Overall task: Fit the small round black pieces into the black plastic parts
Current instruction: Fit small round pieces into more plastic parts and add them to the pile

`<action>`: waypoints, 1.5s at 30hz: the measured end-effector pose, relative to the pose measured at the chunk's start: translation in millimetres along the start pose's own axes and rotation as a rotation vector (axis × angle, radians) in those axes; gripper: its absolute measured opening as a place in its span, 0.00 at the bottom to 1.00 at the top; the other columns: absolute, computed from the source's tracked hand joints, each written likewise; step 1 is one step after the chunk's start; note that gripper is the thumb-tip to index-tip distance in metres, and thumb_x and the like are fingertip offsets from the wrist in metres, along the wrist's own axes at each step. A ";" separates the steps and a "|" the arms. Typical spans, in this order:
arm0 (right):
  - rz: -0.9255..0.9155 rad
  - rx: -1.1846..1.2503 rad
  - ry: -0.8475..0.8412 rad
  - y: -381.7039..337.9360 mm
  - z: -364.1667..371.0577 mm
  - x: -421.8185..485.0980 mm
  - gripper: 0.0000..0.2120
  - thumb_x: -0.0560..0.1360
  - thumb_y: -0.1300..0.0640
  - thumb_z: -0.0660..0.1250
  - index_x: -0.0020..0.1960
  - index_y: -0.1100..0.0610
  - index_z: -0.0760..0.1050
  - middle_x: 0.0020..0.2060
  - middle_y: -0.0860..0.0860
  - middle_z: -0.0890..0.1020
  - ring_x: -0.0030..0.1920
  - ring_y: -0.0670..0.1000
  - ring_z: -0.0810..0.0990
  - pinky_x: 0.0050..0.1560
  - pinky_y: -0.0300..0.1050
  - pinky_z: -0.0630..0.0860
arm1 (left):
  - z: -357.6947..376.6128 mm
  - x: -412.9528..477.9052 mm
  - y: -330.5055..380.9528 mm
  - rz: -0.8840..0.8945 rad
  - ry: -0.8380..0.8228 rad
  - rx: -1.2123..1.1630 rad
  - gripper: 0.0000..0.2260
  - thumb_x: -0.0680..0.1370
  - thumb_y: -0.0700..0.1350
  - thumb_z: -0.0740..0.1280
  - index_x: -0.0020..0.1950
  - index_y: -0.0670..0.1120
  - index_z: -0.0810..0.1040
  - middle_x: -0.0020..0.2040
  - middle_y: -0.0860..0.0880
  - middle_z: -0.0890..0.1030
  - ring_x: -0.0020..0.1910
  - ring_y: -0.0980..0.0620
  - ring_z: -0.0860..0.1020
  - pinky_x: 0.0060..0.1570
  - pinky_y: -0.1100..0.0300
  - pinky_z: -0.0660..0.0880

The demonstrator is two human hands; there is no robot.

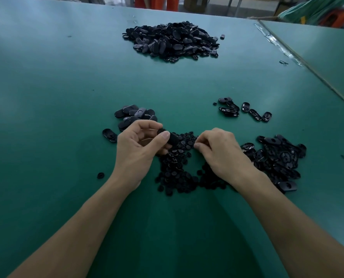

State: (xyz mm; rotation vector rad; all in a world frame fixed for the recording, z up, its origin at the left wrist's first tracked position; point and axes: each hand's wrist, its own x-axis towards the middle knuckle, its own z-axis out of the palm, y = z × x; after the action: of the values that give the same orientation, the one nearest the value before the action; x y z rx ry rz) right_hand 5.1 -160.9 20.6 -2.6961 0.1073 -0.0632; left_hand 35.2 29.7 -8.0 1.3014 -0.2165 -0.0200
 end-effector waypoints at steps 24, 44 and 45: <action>-0.030 0.563 0.126 -43.7 -11.8 -11.2 0.07 0.74 0.61 0.73 0.47 0.49 0.82 0.35 0.45 0.84 0.38 0.42 0.83 0.46 0.40 0.81 | -1.1 2.2 -3.4 -0.051 -0.002 -0.039 0.07 0.78 0.33 0.69 0.50 0.43 0.84 0.44 0.44 0.87 0.43 0.46 0.86 0.42 0.63 0.81; 0.004 0.447 0.171 -56.5 -4.4 -13.1 0.06 0.75 0.63 0.71 0.45 0.52 0.82 0.35 0.42 0.83 0.38 0.37 0.81 0.40 0.25 0.74 | -1.1 0.5 -1.9 -0.005 -0.067 0.047 0.11 0.74 0.28 0.71 0.49 0.44 0.83 0.39 0.49 0.87 0.36 0.55 0.84 0.41 0.67 0.79; 0.011 0.449 0.169 -56.9 -5.1 -13.2 0.06 0.74 0.62 0.71 0.45 0.52 0.81 0.33 0.42 0.82 0.38 0.37 0.81 0.39 0.25 0.74 | -0.5 0.2 -1.5 -0.006 -0.068 0.045 0.11 0.74 0.28 0.71 0.49 0.43 0.83 0.39 0.49 0.87 0.36 0.55 0.84 0.41 0.67 0.79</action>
State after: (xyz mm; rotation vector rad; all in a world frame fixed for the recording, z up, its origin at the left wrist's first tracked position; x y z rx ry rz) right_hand -4.6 -110.7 49.3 -2.2386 0.1403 -0.2780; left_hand 35.7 29.7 -9.5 1.3473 -0.2724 -0.0648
